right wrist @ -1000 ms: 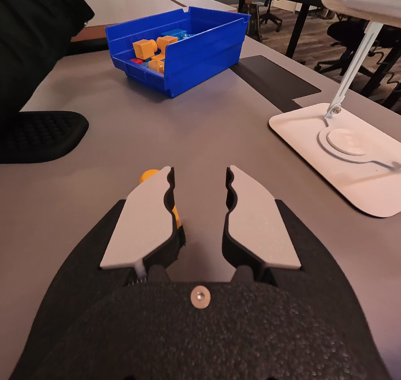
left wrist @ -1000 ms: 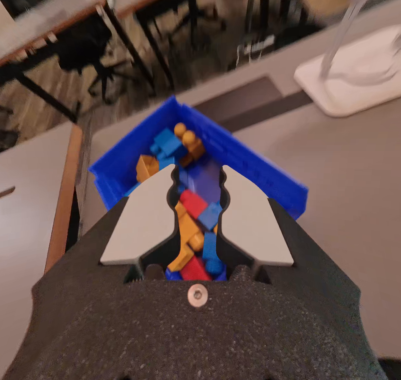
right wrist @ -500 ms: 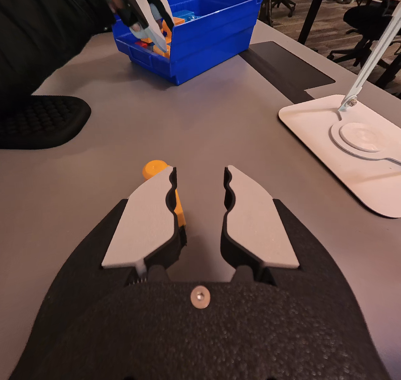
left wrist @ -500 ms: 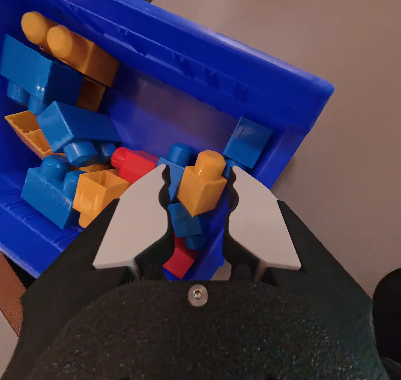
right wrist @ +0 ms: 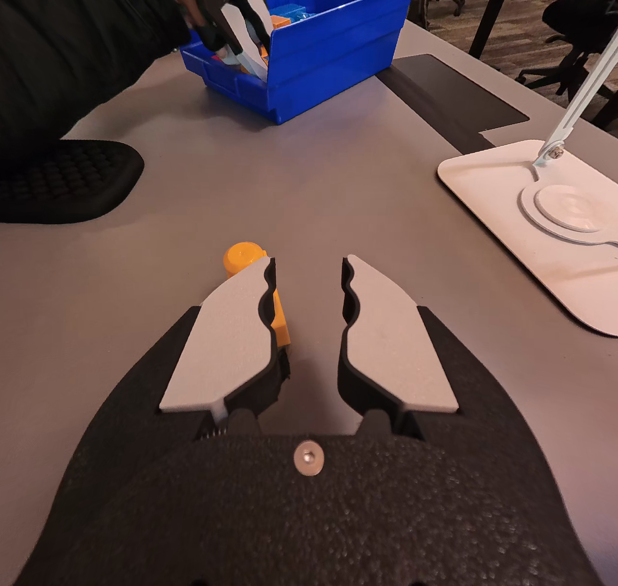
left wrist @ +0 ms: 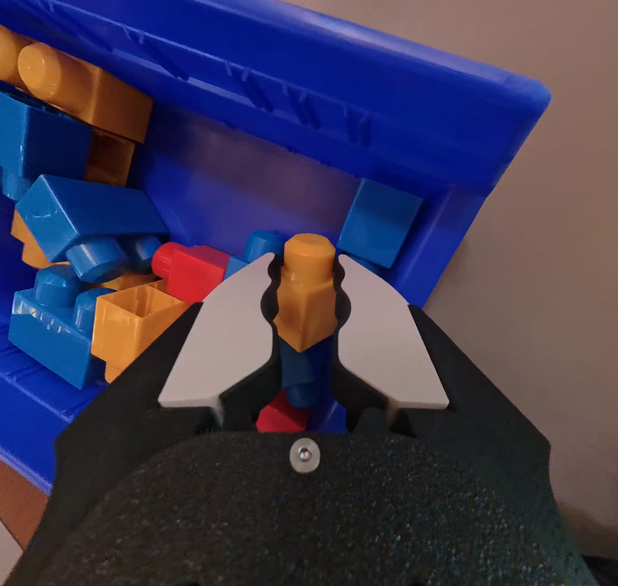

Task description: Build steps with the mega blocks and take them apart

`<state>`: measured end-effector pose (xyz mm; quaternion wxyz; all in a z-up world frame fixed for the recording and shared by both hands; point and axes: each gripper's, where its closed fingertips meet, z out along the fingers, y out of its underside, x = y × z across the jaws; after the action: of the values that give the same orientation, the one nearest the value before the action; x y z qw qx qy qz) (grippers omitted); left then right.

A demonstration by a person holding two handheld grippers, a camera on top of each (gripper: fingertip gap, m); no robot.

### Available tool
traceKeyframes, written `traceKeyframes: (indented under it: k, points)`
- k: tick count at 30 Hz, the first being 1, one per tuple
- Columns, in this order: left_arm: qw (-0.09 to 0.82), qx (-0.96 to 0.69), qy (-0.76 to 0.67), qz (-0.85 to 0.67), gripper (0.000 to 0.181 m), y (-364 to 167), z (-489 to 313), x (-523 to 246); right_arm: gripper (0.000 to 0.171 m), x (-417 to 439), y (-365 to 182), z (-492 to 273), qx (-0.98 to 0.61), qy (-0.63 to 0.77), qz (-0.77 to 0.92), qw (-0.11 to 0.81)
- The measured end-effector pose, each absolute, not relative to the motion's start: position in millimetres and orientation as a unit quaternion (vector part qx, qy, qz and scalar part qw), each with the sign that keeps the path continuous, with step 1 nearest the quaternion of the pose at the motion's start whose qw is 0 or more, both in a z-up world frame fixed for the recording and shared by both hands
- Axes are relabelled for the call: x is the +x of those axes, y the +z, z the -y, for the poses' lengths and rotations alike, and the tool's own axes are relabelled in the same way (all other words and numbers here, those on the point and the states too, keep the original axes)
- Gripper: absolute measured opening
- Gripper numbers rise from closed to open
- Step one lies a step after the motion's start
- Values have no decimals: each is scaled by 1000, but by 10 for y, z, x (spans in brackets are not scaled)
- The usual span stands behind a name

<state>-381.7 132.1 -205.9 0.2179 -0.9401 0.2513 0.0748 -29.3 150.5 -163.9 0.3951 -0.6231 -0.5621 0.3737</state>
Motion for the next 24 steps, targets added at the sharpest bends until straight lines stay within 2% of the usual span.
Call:
traceKeyframes:
  k: [8,11,16,21,24]
  points:
    - [214,-941,90,-246,29,-2054,-1340,-3879,36,-294,-1643,-1510,-624,371,562,397]
    - [252,-934,104,-231,29,-1832,-1396,-3887,35,-290,-1600,-1531,-622,373,556,406]
    - [399,-887,132,-188,29,-1077,-1606,-3763,35,-282,-1504,-1563,-620,383,540,422]
    - [585,-786,-13,-200,29,-241,-1737,-2876,35,-290,-1372,-1586,-614,390,522,446]
    - [631,-735,-121,-216,28,-13,-1762,-2196,36,-306,-1271,-1601,-611,391,507,466]
